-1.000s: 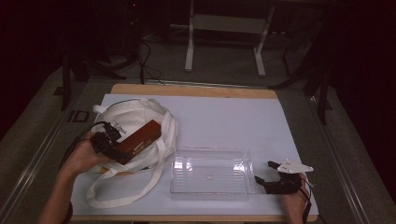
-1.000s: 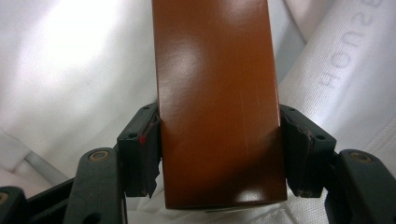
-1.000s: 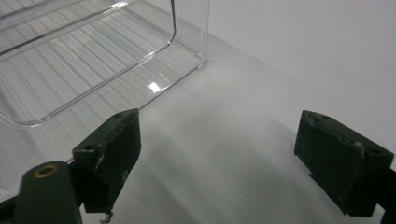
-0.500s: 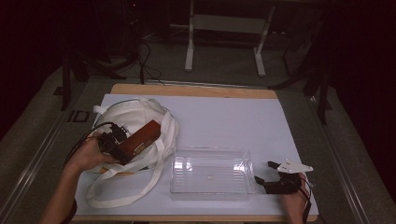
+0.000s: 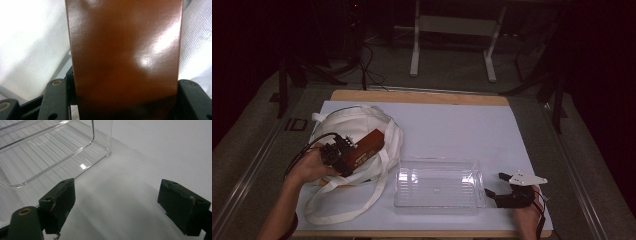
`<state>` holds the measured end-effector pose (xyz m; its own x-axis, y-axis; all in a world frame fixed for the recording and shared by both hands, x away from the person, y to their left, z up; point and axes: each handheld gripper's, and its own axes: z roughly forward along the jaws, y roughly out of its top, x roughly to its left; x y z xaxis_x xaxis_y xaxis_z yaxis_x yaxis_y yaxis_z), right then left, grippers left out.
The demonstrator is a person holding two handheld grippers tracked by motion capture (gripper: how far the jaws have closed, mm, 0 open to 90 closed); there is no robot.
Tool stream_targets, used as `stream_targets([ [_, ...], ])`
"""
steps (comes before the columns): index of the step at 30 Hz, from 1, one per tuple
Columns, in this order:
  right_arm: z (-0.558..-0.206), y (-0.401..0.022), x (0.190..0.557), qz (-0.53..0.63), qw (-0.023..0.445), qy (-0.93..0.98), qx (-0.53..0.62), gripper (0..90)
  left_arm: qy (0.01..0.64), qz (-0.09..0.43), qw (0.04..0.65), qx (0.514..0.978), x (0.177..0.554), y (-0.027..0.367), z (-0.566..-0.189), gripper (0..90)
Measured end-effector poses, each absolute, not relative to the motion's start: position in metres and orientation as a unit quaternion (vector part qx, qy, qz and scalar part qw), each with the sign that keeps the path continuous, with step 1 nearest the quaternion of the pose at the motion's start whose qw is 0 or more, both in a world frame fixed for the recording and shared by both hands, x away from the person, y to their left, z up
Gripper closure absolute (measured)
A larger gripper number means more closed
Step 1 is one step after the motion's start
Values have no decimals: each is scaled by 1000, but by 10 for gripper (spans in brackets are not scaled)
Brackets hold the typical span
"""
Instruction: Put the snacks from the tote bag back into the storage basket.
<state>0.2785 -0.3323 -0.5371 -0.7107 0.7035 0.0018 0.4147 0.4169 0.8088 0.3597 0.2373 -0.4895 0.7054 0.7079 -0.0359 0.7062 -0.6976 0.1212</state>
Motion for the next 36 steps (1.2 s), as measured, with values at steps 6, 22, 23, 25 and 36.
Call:
stream_targets([
  [6,-537,-332,279,420,172,824,339,146,386,2,52,921,362,236,-487,429],
  [22,-537,-332,279,418,171,826,338,146,339,53,67,937,352,241,-481,436],
  [23,-537,-332,279,418,172,826,338,146,337,56,69,937,352,241,-481,436],
  [25,-537,-332,279,418,172,825,338,147,338,59,72,937,351,242,-480,437],
  [36,-537,-332,278,419,173,825,338,146,313,67,89,943,346,241,-470,439],
])
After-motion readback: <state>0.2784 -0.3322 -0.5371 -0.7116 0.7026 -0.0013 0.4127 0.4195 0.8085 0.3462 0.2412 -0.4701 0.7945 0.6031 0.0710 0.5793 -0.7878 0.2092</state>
